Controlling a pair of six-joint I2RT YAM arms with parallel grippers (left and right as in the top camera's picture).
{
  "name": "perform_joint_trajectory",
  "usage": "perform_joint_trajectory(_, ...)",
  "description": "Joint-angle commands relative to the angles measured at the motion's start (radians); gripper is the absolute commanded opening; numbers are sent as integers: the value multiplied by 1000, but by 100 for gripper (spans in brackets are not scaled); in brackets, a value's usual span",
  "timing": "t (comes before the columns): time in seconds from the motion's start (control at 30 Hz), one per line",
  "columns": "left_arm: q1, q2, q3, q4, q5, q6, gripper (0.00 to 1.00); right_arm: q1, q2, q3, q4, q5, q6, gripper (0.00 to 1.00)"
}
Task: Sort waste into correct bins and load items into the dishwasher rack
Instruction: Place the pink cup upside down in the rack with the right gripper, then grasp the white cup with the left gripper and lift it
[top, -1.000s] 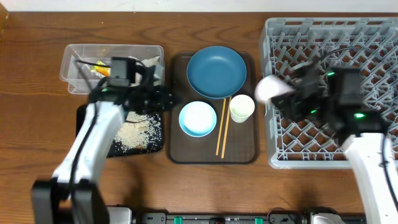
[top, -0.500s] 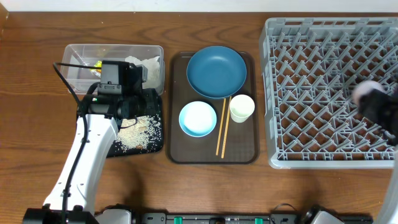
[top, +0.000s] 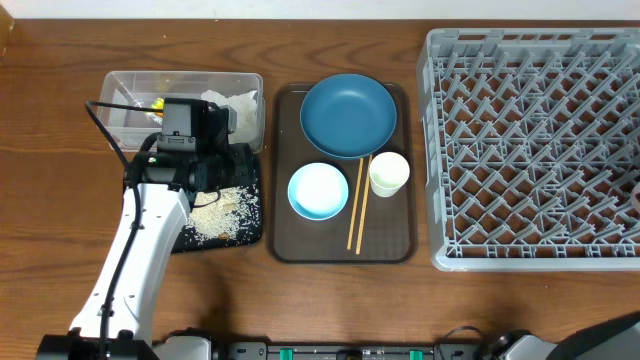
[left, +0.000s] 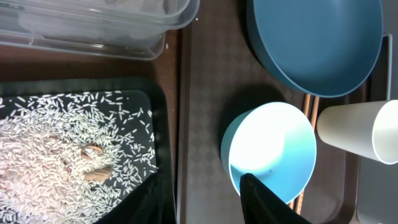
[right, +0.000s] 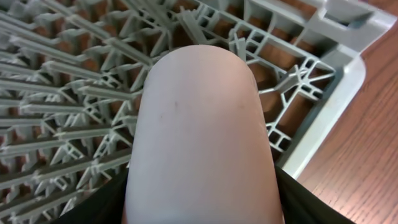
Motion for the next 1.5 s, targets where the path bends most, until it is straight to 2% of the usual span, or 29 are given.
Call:
perform_joint_trajectory(0.0, 3, -1, 16, -9, -13, 20, 43, -10, 55, 18, 10, 10, 30, 20)
perform_joint_trajectory(0.13, 2, 0, 16, -10, -13, 20, 43, -10, 105, 18, 35, 16, 29, 22)
perform_joint_trajectory(0.17, 2, -1, 16, -10, -13, 21, 43, -10, 112, 18, 41, 15, 29, 27)
perform_joint_trajectory(0.27, 2, 0, 16, -10, -13, 21, 43, -10, 113, 18, 64, -44, 27, 63)
perform_joint_trajectory(0.3, 2, -1, 16, -10, -13, 20, 43, -10, 111, 19, 76, -90, 19, 86)
perform_joint_trajectory(0.33, 2, 0, 16, -10, -13, 20, 43, -11, 109, 21, 82, -128, 19, 99)
perform_joint_trajectory(0.57, 2, -1, 16, -10, -12, 20, 48, -9, 65, 92, 81, -324, 20, 99)
perform_joint_trajectory(0.7, 1, 0, 16, -5, 11, 21, 48, 4, 2, 111, 78, -344, 19, 99)
perform_joint_trajectory(0.9, -50, 0, 16, 49, 14, 21, 49, 71, -69, 111, -19, -343, -77, 99)
perform_joint_trajectory(1.1, -183, 19, 16, 209, 13, 21, 51, 197, -69, 105, -143, -343, -173, 99)
perform_joint_trajectory(1.27, -294, 106, 16, 383, 13, 19, 52, 325, -69, 105, -171, -335, -174, 99)
perform_joint_trajectory(1.47, -405, 251, 16, 547, 14, -61, 54, 416, -69, 105, -172, -277, -174, 99)
